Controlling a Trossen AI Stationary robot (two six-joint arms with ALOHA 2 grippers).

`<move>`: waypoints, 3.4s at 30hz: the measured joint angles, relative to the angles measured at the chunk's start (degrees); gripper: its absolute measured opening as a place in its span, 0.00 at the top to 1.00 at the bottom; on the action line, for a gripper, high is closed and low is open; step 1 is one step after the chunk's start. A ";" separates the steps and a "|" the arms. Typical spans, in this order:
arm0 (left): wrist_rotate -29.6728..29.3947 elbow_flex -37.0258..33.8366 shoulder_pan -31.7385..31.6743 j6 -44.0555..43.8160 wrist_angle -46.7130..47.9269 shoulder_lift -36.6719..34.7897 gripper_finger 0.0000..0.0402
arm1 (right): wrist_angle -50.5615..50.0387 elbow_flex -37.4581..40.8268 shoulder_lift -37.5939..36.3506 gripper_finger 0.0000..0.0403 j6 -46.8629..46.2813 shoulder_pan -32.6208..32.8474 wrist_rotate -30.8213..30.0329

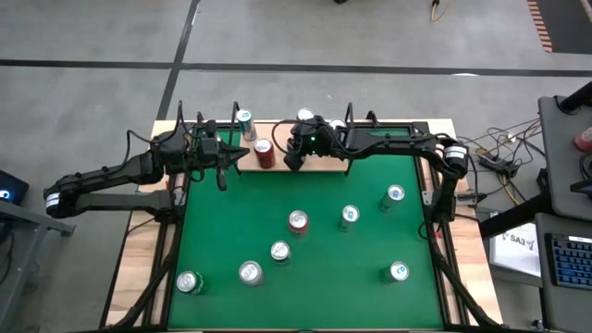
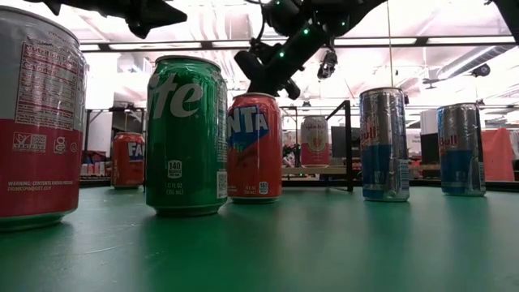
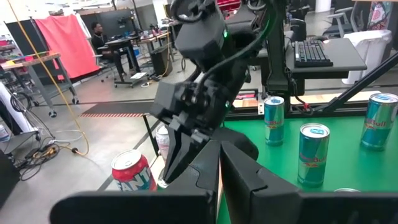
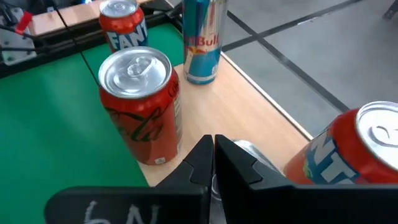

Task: Pick and place cans onto a shelf
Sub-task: Put the right green soda can on the shelf

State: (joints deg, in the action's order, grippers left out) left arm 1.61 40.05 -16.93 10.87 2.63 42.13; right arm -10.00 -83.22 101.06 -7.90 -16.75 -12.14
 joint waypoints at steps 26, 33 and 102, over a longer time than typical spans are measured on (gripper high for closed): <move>-0.02 -0.02 0.00 -0.02 0.07 0.00 1.00 | -1.76 -0.07 0.56 0.98 2.54 0.95 2.10; -0.01 -0.02 0.00 -0.02 0.09 0.00 1.00 | -3.97 0.07 -0.89 0.98 2.33 1.38 2.26; -0.07 -0.02 -0.01 0.17 0.81 0.02 1.00 | -21.17 -6.64 1.55 0.98 10.67 -2.75 6.57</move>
State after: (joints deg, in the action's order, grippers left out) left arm 1.53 40.03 -16.94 11.05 3.44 42.15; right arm -31.17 -89.86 102.61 2.76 -19.50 -5.58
